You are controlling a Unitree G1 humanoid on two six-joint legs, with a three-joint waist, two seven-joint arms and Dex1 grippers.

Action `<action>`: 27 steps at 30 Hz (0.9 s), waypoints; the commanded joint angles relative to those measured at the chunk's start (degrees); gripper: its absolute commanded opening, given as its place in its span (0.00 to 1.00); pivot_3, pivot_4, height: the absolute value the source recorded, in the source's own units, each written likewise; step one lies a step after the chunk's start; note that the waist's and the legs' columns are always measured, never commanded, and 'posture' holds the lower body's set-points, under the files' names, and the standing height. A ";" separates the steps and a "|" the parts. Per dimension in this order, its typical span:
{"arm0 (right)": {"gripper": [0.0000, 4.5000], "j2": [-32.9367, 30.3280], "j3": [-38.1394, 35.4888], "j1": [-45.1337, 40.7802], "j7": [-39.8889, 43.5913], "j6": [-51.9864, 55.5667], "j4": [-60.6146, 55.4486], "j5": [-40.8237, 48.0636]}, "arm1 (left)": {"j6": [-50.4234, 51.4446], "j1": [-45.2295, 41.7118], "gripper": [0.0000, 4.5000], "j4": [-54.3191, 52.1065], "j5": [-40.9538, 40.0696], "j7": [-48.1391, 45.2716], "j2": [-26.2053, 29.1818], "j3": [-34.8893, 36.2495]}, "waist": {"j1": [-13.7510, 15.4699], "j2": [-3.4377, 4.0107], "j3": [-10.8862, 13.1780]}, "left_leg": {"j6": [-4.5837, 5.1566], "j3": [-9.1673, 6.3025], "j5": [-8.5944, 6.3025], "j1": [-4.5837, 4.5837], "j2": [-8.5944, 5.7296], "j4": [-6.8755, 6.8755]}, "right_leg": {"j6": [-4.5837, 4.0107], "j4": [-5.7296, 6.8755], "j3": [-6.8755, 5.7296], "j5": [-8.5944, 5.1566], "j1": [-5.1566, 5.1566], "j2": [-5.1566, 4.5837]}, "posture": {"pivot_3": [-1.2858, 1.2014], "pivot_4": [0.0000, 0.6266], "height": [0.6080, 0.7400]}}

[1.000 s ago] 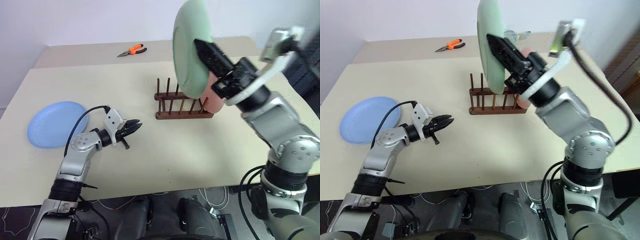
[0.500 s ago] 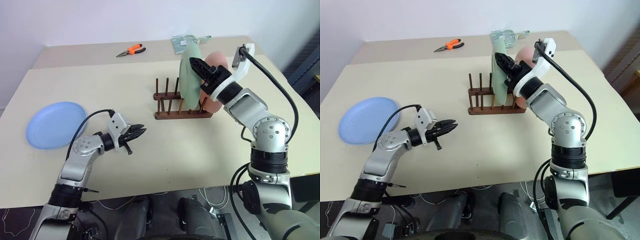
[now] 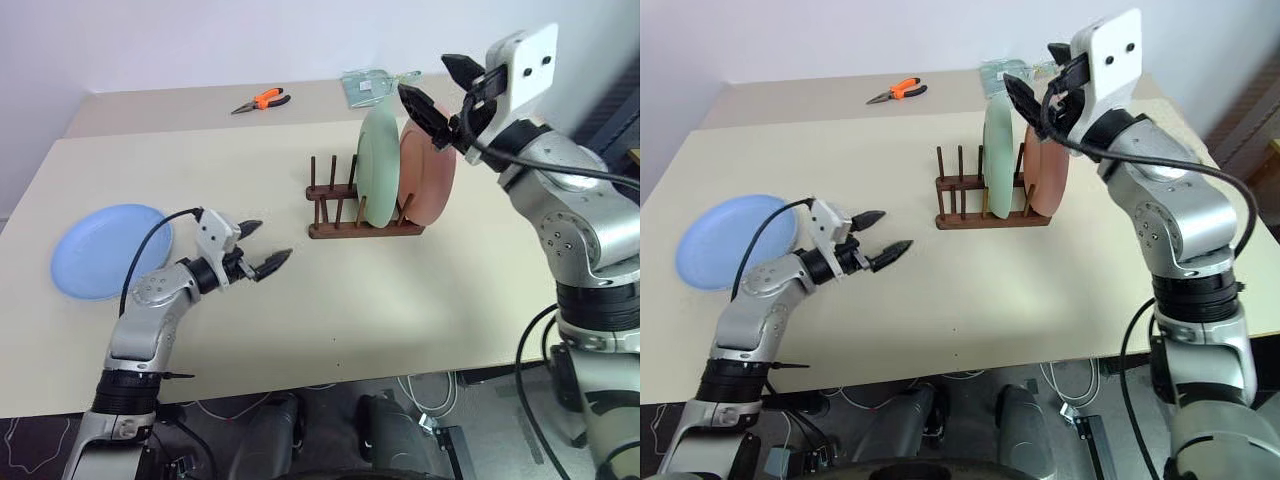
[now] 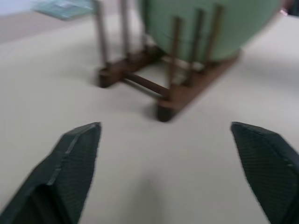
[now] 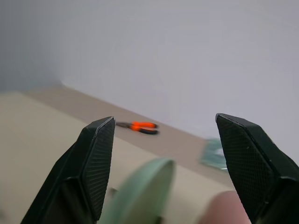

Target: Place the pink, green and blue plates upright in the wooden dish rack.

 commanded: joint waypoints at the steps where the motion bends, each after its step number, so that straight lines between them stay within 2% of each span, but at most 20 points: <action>1: 0.98 -3.28 4.57 1.01 10.67 -4.16 -8.98 -4.33 | -0.70 -5.73 1.00 4.25 5.73 21.46 -0.52 11.52 | 0.04 -0.04 0.02 | 0.00 0.00 0.00 0.00 0.01 0.00 | 0.08 0.00 0.00 0.04 -0.01 0.02 | 0.52 0.24 0.84; 4: 0.98 -1.42 8.47 3.15 12.89 -5.13 -11.39 -7.57 | 3.42 -9.04 1.00 5.32 8.77 39.43 -1.32 20.88 | -0.48 -0.16 0.03 | -0.01 -0.01 0.00 0.01 0.10 0.00 | 0.17 0.03 0.01 0.08 -0.02 0.15 | 0.52 0.24 0.84; 8: 0.98 3.03 11.65 5.49 14.42 -6.76 -9.76 -10.83 | 9.86 -7.80 1.00 0.41 9.89 52.82 -2.08 30.87 | -0.37 -0.20 0.04 | -0.04 0.00 -0.01 0.02 0.05 0.00 | 0.37 0.01 0.01 0.19 -0.02 0.18 | 0.52 0.24 0.84; 12: 0.98 6.24 12.85 6.32 16.42 -8.83 -7.15 -13.42 | 19.50 -5.21 1.00 -6.15 5.75 57.53 -5.25 37.26 | 0.31 -0.37 0.01 | -0.11 -0.01 -0.01 0.02 0.00 0.08 | 0.42 0.02 -0.01 0.23 0.02 0.21 | 0.52 0.24 0.84; 16: 0.98 8.19 12.73 6.33 18.42 -10.35 -4.61 -15.05 | 26.53 -3.09 1.00 -13.80 -0.03 59.49 -10.34 41.35 | 0.74 -0.61 -0.08 | -0.27 -0.14 -0.10 0.06 -0.03 0.21 | 0.41 -0.05 -0.11 0.25 0.00 0.20 | 0.52 0.24 0.84; 19: 0.98 9.76 12.80 6.08 19.36 -11.64 -2.97 -16.20 | 32.96 -2.96 1.00 -15.33 -6.43 60.70 -14.91 45.03 | 0.71 -0.72 -0.09 | -0.29 -0.15 -0.10 0.11 -0.01 0.19 | 0.40 -0.04 -0.11 0.26 0.03 0.17 | 0.52 0.24 0.84; 23: 1.00 11.56 12.50 6.22 19.40 -12.51 -2.65 -17.71 | 36.49 -4.85 0.73 -12.43 -11.67 60.91 -15.53 47.57 | 0.12 -0.79 -0.05 | -0.36 -0.16 -0.07 0.11 0.01 0.12 | 0.40 0.01 -0.11 0.26 0.07 0.23 | 0.52 0.24 0.84; 27: 1.00 11.82 11.28 6.85 19.08 -12.24 -3.05 -18.86 | 36.71 -7.44 0.25 -9.41 -13.51 63.39 -14.91 49.53 | 0.13 -0.79 -0.05 | -0.46 -0.17 0.00 0.12 0.00 0.08 | 0.40 0.09 -0.12 0.26 0.09 0.28 | 0.52 0.24 0.84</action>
